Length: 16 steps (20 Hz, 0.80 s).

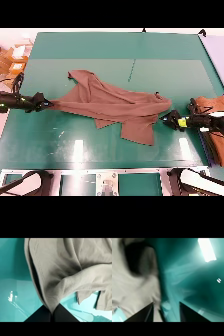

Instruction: Fold the shirts.

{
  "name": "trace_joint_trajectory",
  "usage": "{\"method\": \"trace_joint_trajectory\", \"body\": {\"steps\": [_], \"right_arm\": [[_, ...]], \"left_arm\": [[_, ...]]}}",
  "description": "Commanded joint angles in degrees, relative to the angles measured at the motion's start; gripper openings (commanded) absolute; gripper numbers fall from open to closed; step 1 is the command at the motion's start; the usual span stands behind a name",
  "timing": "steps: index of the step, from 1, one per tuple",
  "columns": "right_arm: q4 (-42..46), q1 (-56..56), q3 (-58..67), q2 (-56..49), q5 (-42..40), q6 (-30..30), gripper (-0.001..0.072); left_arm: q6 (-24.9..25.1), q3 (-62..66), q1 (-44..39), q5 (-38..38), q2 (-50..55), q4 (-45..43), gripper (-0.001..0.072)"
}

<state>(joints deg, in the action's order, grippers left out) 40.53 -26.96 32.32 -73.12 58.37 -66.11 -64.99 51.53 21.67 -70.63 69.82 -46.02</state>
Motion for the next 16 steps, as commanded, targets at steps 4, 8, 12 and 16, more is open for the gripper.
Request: {"method": "trace_joint_trajectory", "body": {"steps": [4, 8, 12, 16], "right_arm": [[-4.85, 6.43, 4.5, -8.72, -8.52, 0.81, 0.0349], [-4.81, 7.15, 6.67, -10.62, -9.77, 1.16, 0.0138], [-5.22, 7.15, 8.02, -10.23, -4.79, 3.8, 0.0013], [-5.25, 5.95, 11.78, -3.02, 5.92, 4.24, 0.0012]], "left_arm": [[0.13, -0.04, 0.04, -0.11, -0.04, 0.0, 0.0021], [0.13, -0.04, 0.04, -1.14, -0.04, 0.0, 0.0021], [0.13, 0.0, 0.04, -1.42, -0.11, 0.28, 0.0021], [1.64, 3.21, 0.04, -6.23, -0.55, 6.69, 0.0021]]}}
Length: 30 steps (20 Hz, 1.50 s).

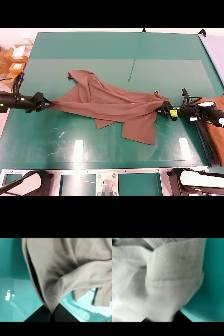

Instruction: Fold the shirts.

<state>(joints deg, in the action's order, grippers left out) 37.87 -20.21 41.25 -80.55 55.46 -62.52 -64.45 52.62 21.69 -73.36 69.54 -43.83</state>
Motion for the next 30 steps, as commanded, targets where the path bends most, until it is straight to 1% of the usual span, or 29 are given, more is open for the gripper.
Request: {"method": "trace_joint_trajectory", "body": {"steps": [1, 3, 5, 7, 9, 12, 14, 16, 18, 19, 20, 21, 23, 26, 28, 30], "right_arm": [[-3.19, -1.77, 5.27, 7.8, 12.07, 0.57, 0.0013], [-8.11, -4.48, 12.59, 15.89, 17.03, -0.44, 0.0012], [-14.67, -8.02, 22.53, 23.85, 17.64, -1.88, 0.0012], [-17.81, -12.11, 34.51, 29.22, 16.68, -4.5, 0.0013], [-17.9, -16.02, 46.47, 32.22, 14.34, -6.16, 0.0013], [-17.73, -21.9, 61.07, 34.95, 7.74, -6.51, 0.0013], [-17.0, -24.79, 68.22, 35.76, 6.38, -8.39, 0.0013], [-14.56, -25.11, 71.63, 37.0, 6.56, -9.11, 0.0013], [-10.36, -25.07, 71.69, 38.77, 7.72, -10.27, 0.0013], [-7.72, -25.07, 71.69, 39.17, 9.62, -11.41, 0.0013], [-5.9, -25.07, 71.43, 39.21, 11.85, -12.39, 0.0013], [-5.95, -25.07, 70.2, 39.21, 13.22, -12.52, 0.0013], [-9.22, -25.0, 64.35, 39.19, 13.44, -12.46, 0.0014], [-14.6, -23.17, 49.2, 38.56, 12.72, -9.33, 0.0014], [-14.75, -18.08, 37.03, 36.59, 9.33, -6.58, 0.0014], [-14.75, -11.06, 24.94, 32.72, 3.17, -3.17, 0.0014]], "left_arm": [[1.49, 5.53, 0.02, -6.38, -0.31, 7.78, 0.0021], [1.07, 14.69, 0.02, -10.45, -0.96, 16.13, 0.0021], [0.31, 25.38, 0.02, -9.14, -4.07, 23.43, 0.0021], [0.2, 38.99, 0.02, -5.99, -7.41, 25.94, 0.0021], [0.0, 53.46, 0.02, -1.99, -10.08, 25.94, 0.0021], [0.0, 70.27, 0.02, 3.58, -12.83, 25.75, 0.0021], [-0.26, 73.44, 0.02, 7.63, -15.47, 22.6, 0.0021], [-3.52, 73.37, 0.02, 7.65, -17.64, 15.32, 0.0021], [-6.49, 72.19, 0.02, 4.9, -18.49, 6.29, 0.0021], [-8.07, 70.9, 0.02, 3.43, -18.45, 2.62, 0.0021], [-8.61, 68.59, 0.02, 2.8, -18.45, 0.35, 0.0021], [-8.59, 65.7, 0.02, 2.16, -18.45, -0.37, 0.002], [-7.98, 58.62, 0.02, 1.09, -17.79, 0.79, 0.0021], [-4.35, 49.31, 0.02, -0.59, -14.19, 2.54, 0.0021], [-1.77, 43.15, 0.0, -0.81, -9.86, 7.19, 0.0021], [2.36, 36.98, 0.0, -0.72, -4.04, 13.64, 0.0021]]}}
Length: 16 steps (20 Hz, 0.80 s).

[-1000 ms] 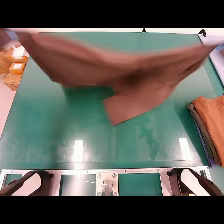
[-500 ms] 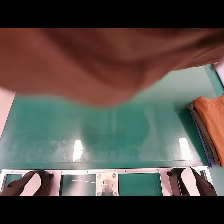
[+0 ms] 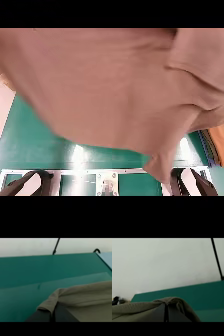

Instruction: Fold the shirts.

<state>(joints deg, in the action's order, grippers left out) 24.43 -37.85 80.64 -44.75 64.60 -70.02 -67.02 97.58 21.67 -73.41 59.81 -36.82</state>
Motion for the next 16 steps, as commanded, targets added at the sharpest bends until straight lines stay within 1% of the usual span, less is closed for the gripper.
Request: {"method": "trace_joint_trajectory", "body": {"steps": [1, 3, 4, 6, 8, 10, 13, 16], "right_arm": [[-1.33, 10.05, -19.56, -5.9, -10.27, 6.03, 0.0014], [-1.36, 16.41, -27.28, -14.6, -20.31, 9.01, 0.0014], [-1.36, 18.67, -28.74, -19.67, -23.71, 9.22, 0.0014], [-1.97, 21.18, -27.78, -31.28, -26.71, 9.22, 0.0013], [-4.2, 21.29, -23.54, -41.83, -26.34, 9.2, 0.0013], [-6.32, 20.31, -17.46, -49.46, -24.02, 9.18, 0.0014], [-6.47, 19.06, -8.26, -55.19, -20.72, 8.87, 0.0014], [-6.47, 18.34, -1.33, -57.0, -18.51, 6.56, 0.0014]], "left_arm": [[6.56, -10.78, -0.63, -0.07, 9.18, 7.87, 0.0021], [8.98, -14.71, -3.96, 2.89, 16.94, 6.64, 0.0021], [10.08, -16.04, -6.29, 5.05, 21.42, 6.32, 0.0022], [10.56, -16.31, -10.58, 11.21, 30.58, 6.45, 0.0022], [10.54, -15.72, -13.35, 18.12, 37.62, 6.58, 0.0022], [10.51, -14.21, -14.27, 21.9, 41.92, 6.8, 0.0021], [10.47, -12.52, -14.16, 24.9, 44.72, 7.28, 0.0021], [10.43, -11.69, -14.16, 25.83, 44.72, 6.54, 0.0021]]}}
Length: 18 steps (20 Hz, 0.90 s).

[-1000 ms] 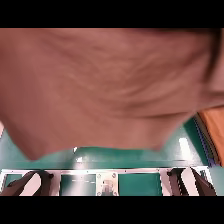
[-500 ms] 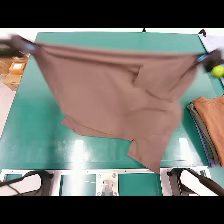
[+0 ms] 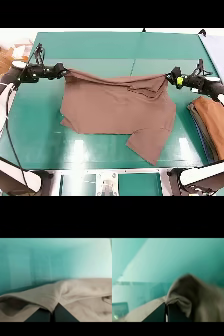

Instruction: Fold the shirts.

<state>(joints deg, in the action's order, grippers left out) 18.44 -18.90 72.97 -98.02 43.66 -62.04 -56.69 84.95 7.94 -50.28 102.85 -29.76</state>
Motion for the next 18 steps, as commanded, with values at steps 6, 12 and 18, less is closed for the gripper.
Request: {"method": "trace_joint_trajectory", "body": {"steps": [6, 12, 18], "right_arm": [[-0.02, -4.42, 11.54, -3.74, 11.72, -1.38, 0.0077], [6.97, -10.6, 10.51, -0.57, 28.22, -5.88, 0.021], [23.85, -19.5, -13.42, 20.0, 27.89, -7.98, 0.021]], "left_arm": [[-3.3, 5.29, 1.75, -5.84, 1.68, -5.14, 0.0035], [-8.72, 8.63, 7.69, -29.31, 0.81, -6.67, 0.0598], [-6.99, -8.83, 17.33, -39.21, -9.6, -17.7, 0.0519]]}}
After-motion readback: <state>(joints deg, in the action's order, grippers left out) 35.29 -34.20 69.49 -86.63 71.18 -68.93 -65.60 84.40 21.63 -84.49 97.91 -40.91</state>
